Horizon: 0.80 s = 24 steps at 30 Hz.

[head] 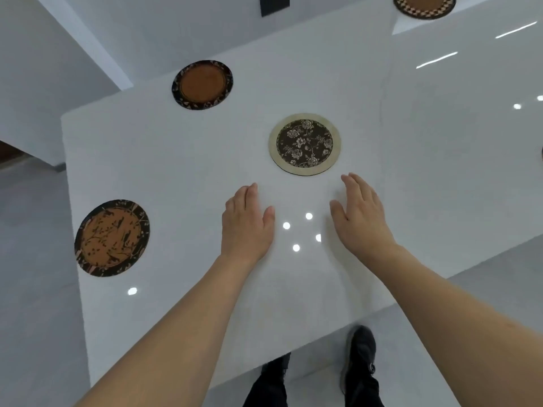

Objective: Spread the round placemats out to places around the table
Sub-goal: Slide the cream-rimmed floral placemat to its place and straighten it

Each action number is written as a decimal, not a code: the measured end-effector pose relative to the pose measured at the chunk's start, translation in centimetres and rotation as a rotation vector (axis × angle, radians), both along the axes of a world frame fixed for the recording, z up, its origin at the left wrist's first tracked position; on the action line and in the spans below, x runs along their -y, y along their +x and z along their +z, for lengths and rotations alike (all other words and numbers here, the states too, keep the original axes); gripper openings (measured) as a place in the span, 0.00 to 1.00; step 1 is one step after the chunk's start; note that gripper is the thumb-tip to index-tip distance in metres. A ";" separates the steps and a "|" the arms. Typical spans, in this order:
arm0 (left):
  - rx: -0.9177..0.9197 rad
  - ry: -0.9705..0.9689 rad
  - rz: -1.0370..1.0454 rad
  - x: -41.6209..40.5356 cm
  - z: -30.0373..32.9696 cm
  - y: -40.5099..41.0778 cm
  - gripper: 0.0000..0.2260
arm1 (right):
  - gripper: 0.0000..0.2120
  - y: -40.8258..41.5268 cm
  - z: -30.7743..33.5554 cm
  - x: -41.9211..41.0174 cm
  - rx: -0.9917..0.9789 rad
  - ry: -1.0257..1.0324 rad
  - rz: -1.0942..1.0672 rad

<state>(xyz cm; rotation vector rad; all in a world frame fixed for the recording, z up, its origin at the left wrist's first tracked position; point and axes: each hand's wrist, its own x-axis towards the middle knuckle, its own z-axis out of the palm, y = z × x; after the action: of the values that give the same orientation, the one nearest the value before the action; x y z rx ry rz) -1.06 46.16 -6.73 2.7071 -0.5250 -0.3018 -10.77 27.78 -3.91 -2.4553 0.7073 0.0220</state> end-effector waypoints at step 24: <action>0.266 -0.023 0.236 11.1 -3.8 8.3 0.19 | 0.25 12.3 -6.1 10.9 0.214 -0.199 0.193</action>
<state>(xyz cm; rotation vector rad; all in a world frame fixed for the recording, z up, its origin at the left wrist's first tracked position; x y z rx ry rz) 7.27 35.03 -10.53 2.7663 -0.2716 0.1273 1.58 16.90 -10.01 -2.6554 0.3949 -0.2443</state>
